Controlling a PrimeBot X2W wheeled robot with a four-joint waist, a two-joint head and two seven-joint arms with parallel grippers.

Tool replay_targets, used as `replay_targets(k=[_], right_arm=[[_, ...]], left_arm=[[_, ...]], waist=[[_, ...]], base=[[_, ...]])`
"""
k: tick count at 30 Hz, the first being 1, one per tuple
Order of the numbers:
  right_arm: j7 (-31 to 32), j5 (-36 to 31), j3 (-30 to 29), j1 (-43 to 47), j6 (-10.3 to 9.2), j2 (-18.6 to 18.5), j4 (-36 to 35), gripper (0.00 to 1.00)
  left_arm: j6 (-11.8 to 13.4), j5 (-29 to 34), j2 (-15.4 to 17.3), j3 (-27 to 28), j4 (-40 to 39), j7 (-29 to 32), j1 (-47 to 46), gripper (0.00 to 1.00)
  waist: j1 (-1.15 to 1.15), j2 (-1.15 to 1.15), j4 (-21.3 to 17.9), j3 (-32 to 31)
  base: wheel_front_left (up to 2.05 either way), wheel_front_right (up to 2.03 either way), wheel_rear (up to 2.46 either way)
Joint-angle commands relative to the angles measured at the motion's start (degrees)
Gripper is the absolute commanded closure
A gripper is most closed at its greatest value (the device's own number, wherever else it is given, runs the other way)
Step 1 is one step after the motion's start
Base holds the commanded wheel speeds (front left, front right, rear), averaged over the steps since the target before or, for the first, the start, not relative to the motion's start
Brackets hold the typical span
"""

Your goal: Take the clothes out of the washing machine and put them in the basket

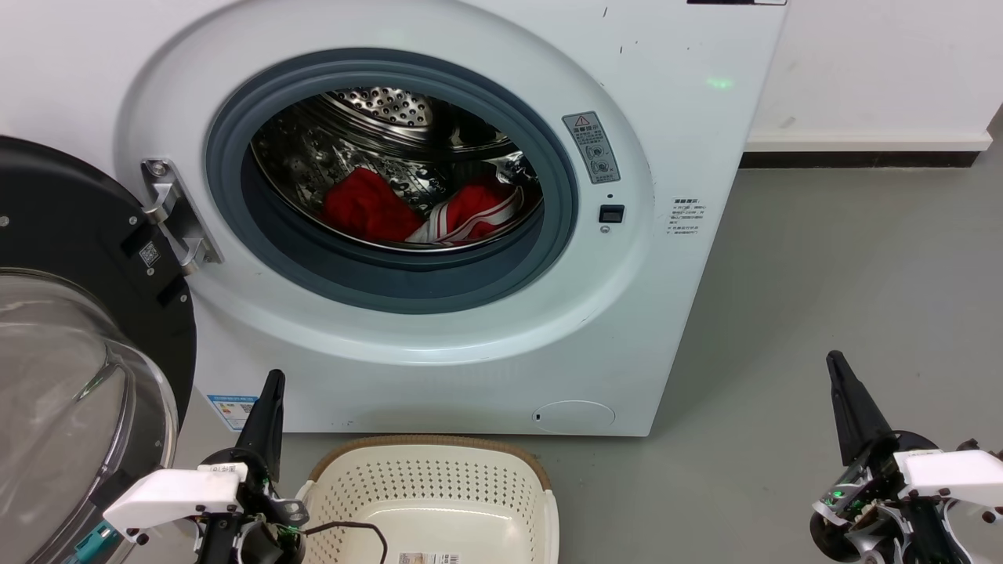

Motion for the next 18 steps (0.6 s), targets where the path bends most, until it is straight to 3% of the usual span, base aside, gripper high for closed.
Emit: replay_targets(k=[1,18], right_arm=[[0.0,0.2,0.0,-0.7,-0.02,-0.3,0.1,1.0],[0.0,0.2,0.0,-0.7,-0.02,-0.3,0.1,1.0]], left_arm=[[-0.1,-0.1,-0.1,0.1,0.0,0.1,-0.3,1.0],[-0.1,-0.1,-0.1,0.1,0.0,0.1,-0.3,1.0]], waist=[[0.0,0.0,0.0,0.0],[0.0,0.0,0.0,0.0]], base=[[0.0,0.0,0.0],[0.0,0.0,0.0]])
